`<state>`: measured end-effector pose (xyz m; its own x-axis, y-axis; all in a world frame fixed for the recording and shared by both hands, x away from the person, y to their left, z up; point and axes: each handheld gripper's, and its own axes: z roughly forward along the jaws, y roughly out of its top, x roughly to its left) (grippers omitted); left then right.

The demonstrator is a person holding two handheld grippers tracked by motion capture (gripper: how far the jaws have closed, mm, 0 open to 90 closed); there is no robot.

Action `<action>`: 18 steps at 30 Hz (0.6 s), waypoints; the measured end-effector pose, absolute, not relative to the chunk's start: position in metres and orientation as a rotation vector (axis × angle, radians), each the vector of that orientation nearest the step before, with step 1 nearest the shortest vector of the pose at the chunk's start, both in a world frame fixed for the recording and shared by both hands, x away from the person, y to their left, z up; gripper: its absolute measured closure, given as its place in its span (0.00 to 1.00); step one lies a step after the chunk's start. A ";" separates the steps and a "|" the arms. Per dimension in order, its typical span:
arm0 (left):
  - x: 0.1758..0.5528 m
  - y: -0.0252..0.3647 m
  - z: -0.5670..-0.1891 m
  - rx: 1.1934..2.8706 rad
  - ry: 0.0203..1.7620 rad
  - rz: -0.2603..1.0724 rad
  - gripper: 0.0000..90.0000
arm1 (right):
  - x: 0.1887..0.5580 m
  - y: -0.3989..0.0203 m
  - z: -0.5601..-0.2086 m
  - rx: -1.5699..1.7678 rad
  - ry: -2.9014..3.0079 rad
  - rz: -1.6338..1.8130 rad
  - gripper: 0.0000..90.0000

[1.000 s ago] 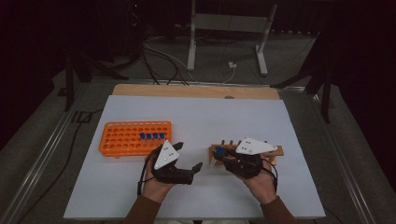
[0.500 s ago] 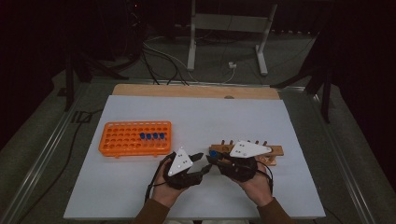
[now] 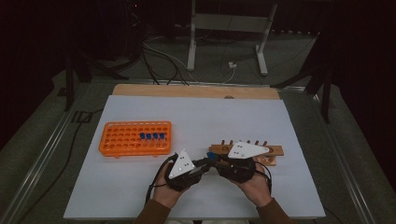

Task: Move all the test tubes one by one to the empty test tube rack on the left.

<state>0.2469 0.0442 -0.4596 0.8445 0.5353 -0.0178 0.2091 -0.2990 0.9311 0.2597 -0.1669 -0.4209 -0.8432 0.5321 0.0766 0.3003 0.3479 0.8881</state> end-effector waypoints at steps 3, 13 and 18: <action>0.247 0.044 -0.459 1.879 0.561 0.351 0.87 | 0.260 -0.168 -0.421 0.753 2.385 1.508 0.84; 0.252 0.056 -0.461 1.872 0.619 0.359 0.87 | 0.265 -0.176 -0.417 0.778 2.356 1.588 0.43; 0.255 0.068 -0.458 1.846 0.661 0.378 0.87 | 0.266 -0.177 -0.419 0.813 2.333 1.534 0.24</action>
